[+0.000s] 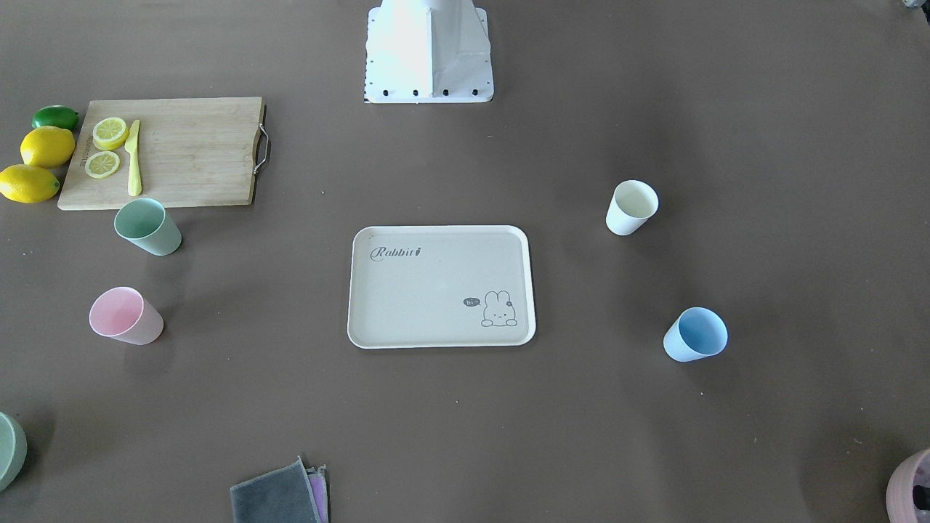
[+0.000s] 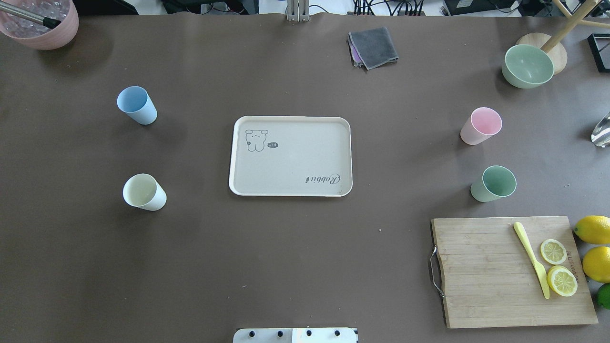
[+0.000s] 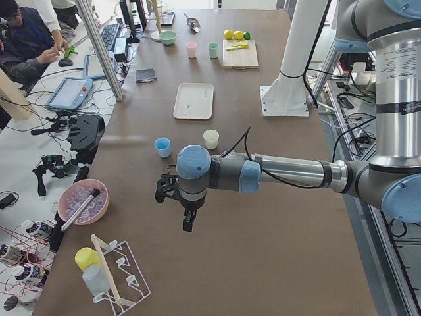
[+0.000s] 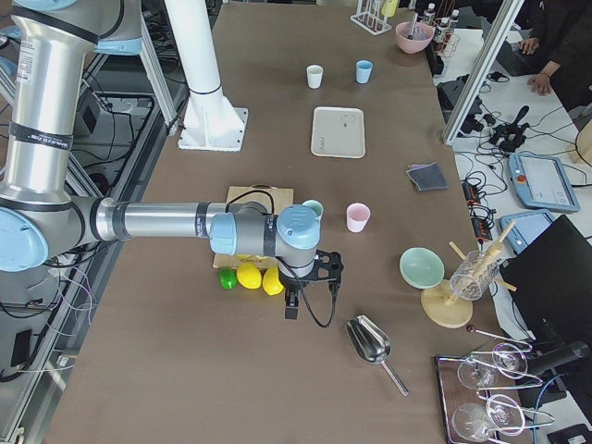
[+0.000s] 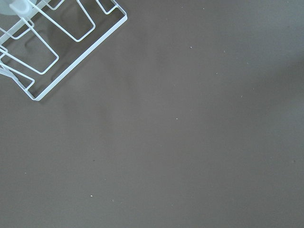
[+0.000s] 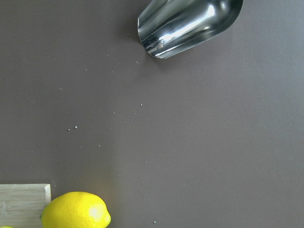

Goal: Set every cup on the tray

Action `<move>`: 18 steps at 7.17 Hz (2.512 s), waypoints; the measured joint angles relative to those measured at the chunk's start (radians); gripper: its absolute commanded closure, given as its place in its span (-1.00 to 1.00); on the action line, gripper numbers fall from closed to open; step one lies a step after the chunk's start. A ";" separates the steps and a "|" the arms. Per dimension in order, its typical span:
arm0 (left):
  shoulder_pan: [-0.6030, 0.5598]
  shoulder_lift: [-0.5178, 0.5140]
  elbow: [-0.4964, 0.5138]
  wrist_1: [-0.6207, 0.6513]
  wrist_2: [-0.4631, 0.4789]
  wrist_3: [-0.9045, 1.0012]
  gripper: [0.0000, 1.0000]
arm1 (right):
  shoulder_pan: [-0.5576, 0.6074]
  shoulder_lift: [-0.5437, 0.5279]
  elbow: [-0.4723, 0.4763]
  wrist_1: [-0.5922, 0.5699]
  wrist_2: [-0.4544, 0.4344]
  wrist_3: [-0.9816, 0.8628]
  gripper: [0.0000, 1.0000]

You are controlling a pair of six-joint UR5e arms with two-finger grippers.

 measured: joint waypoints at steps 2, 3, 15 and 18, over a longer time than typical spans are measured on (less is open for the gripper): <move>-0.001 0.003 -0.005 0.001 0.002 0.001 -0.97 | 0.000 0.000 0.000 0.000 0.001 0.000 -1.00; -0.001 0.009 -0.012 0.000 0.001 0.001 -0.97 | 0.000 0.000 0.000 0.000 0.000 0.000 -1.00; 0.060 -0.117 -0.056 -0.318 -0.107 -0.140 -0.98 | -0.022 0.232 0.102 0.001 -0.016 0.062 -1.00; 0.280 -0.114 -0.055 -0.492 -0.100 -0.557 -0.97 | -0.135 0.275 0.105 0.017 -0.025 0.323 -0.98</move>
